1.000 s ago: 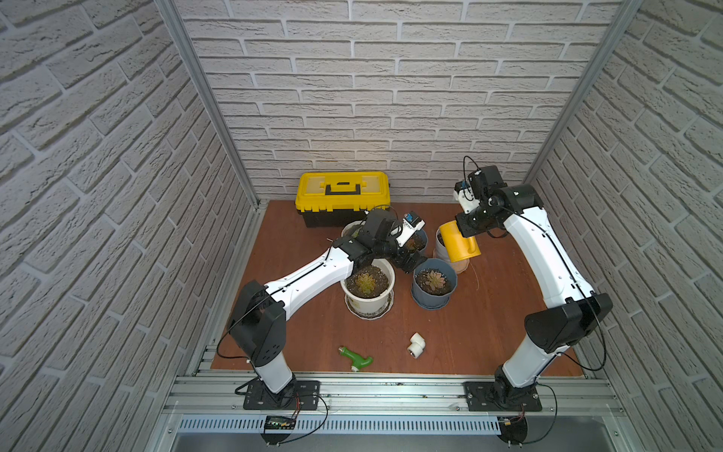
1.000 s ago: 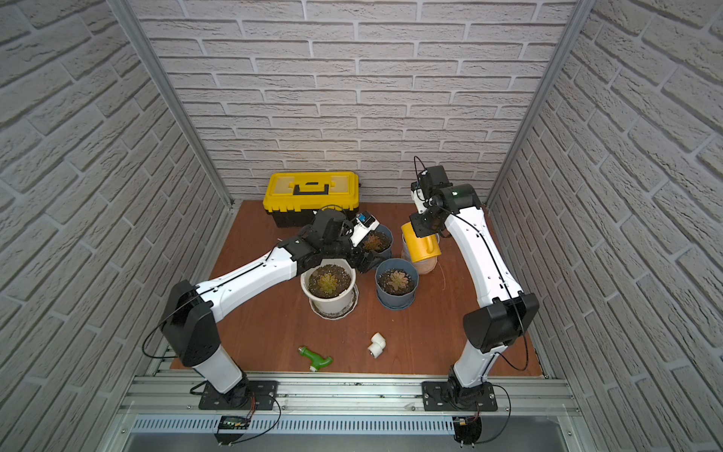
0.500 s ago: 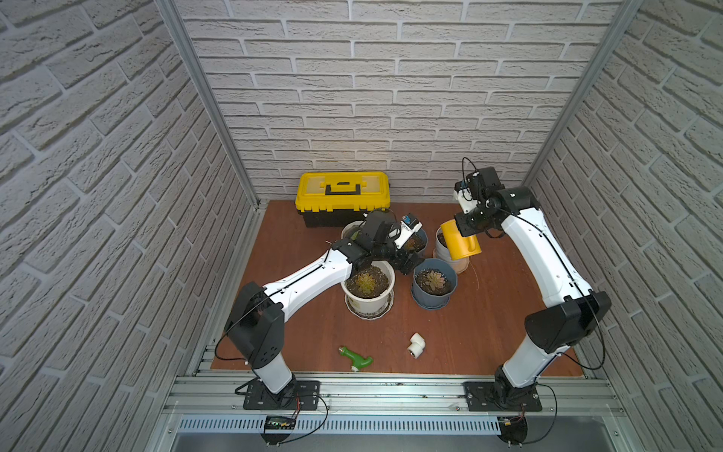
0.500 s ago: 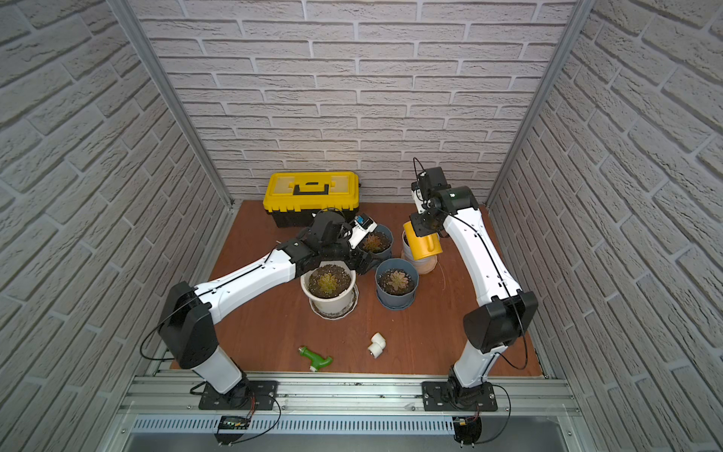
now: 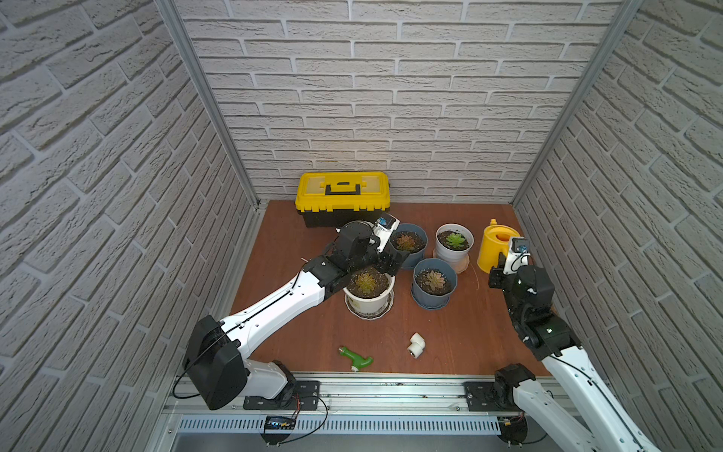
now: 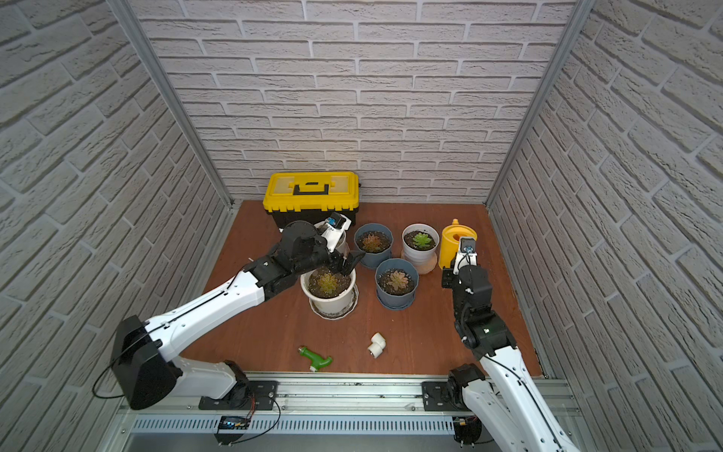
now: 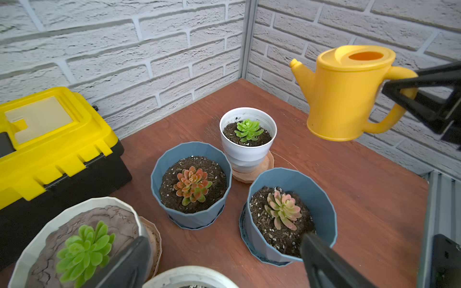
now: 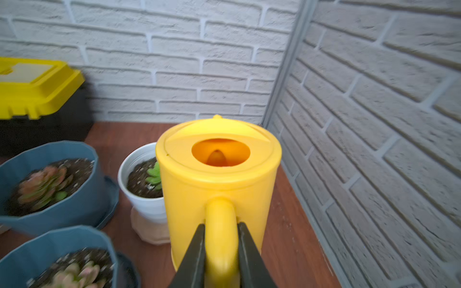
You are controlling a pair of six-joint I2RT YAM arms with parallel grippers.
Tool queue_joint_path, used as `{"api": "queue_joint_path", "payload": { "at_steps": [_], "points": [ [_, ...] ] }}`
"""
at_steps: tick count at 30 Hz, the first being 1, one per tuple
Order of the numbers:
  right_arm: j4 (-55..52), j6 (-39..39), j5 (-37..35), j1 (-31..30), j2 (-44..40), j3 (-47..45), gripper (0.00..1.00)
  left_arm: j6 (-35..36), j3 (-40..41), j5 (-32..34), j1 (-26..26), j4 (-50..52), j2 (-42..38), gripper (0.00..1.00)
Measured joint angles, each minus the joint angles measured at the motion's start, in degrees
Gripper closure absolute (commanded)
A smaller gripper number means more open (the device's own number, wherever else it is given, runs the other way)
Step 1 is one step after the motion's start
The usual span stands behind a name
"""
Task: Water the succulent around the soil edge
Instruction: Place the watering can at the center of the board.
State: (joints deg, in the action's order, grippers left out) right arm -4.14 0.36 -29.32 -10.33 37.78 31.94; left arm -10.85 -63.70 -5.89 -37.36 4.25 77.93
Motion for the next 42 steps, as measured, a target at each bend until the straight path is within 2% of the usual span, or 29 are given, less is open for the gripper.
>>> {"api": "queue_joint_path", "payload": {
  "at_steps": [3, 6, 11, 14, 20, 25, 30, 35, 38, 42],
  "points": [
    [9.5, 0.3, 0.0, 5.9, 4.3, -6.1, 0.97, -0.8, 0.4, 1.5, 0.0, 0.0, -0.2, 0.02],
    [17.2, 2.4, 4.2, 14.8, 15.0, -6.0, 0.97, -1.0, 0.5, 2.6, 0.0, 0.1, -0.2, 0.02],
    [32.1, 6.5, 14.9, 27.2, 35.5, -2.6, 0.97, -1.0, 0.5, 4.1, 0.0, 0.3, -0.4, 0.02],
    [39.7, 9.1, 23.5, 31.8, 46.2, -0.2, 0.97, -0.7, 0.5, 4.9, 0.0, 0.4, -0.4, 0.02],
    [49.8, 11.7, 39.5, 33.0, 58.4, 6.5, 0.93, 0.7, 0.5, 6.4, 0.2, 0.3, -0.4, 0.02],
    [48.7, 11.8, 47.1, 32.8, 64.0, 14.1, 0.92, 1.5, 0.9, 7.3, 0.6, -0.5, -0.4, 0.02],
    [39.1, 9.2, 47.7, 32.4, 64.5, 21.8, 0.9, 1.7, 1.1, 7.6, 0.8, -1.1, -0.4, 0.02],
    [27.3, 1.0, 44.2, 30.9, 65.3, 28.1, 0.88, 0.8, 1.3, 7.5, 0.8, -1.9, -0.4, 0.02],
    [26.1, -2.7, 43.3, 30.4, 65.9, 26.3, 0.81, 0.5, 2.1, 7.5, 0.8, -2.3, -0.6, 0.02],
    [25.7, -6.2, 43.3, 30.0, 65.6, 24.5, 0.67, 0.5, 3.8, 7.5, 0.8, -2.1, -2.1, 0.02]
  ]
}}
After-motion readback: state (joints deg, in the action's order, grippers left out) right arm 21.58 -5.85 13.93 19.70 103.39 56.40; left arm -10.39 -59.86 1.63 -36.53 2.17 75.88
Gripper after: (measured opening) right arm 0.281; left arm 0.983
